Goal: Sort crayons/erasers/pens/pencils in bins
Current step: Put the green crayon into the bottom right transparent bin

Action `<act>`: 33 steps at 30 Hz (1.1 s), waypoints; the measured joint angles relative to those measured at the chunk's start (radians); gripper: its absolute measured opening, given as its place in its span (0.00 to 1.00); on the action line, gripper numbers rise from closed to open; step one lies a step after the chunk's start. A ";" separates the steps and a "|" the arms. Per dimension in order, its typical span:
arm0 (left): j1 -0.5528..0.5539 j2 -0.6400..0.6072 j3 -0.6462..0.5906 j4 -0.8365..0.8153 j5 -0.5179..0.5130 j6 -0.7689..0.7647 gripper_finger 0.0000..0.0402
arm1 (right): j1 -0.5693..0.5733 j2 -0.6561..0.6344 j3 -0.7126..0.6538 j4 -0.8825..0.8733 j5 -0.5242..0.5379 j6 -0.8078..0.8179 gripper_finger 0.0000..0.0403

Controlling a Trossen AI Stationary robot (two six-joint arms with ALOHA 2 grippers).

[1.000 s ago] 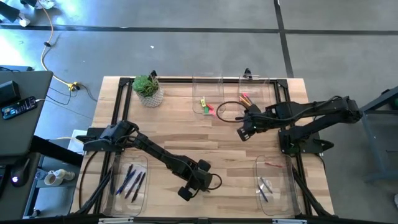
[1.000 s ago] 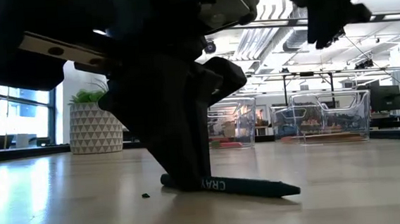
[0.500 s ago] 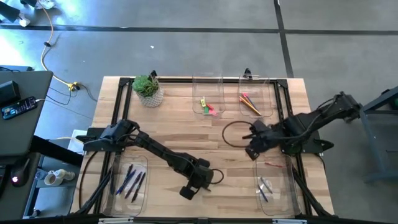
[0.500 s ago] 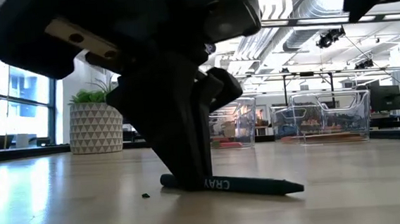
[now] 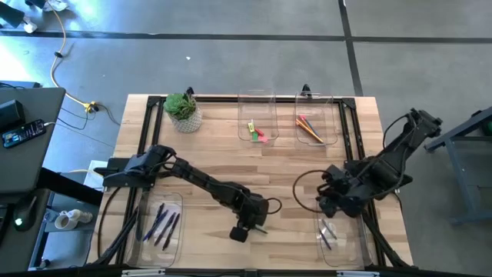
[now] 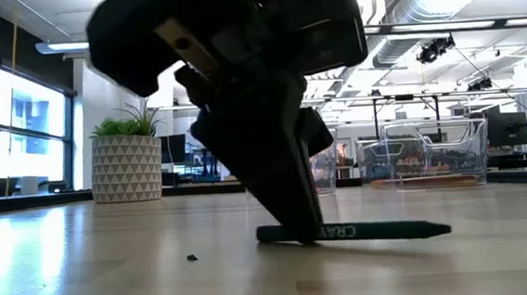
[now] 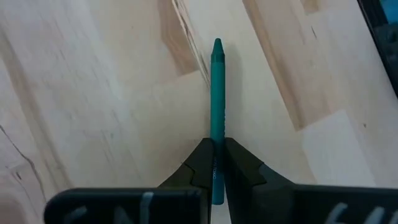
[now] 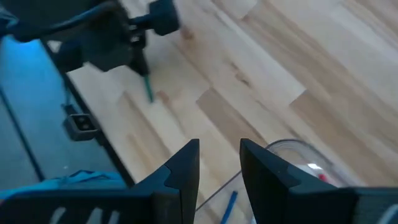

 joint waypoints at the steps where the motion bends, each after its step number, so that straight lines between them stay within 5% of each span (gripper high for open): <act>1: 0.002 0.000 0.000 0.007 0.010 0.000 0.01 | 0.017 -0.004 0.000 0.006 0.012 0.008 0.27; 14: 0.039 0.002 0.001 0.198 0.103 -0.079 0.01 | 0.160 -0.041 0.000 0.088 0.059 0.002 0.27; 33: 0.091 -0.002 0.003 0.909 0.170 -0.441 0.01 | 0.346 -0.123 0.000 0.366 0.445 -0.302 0.27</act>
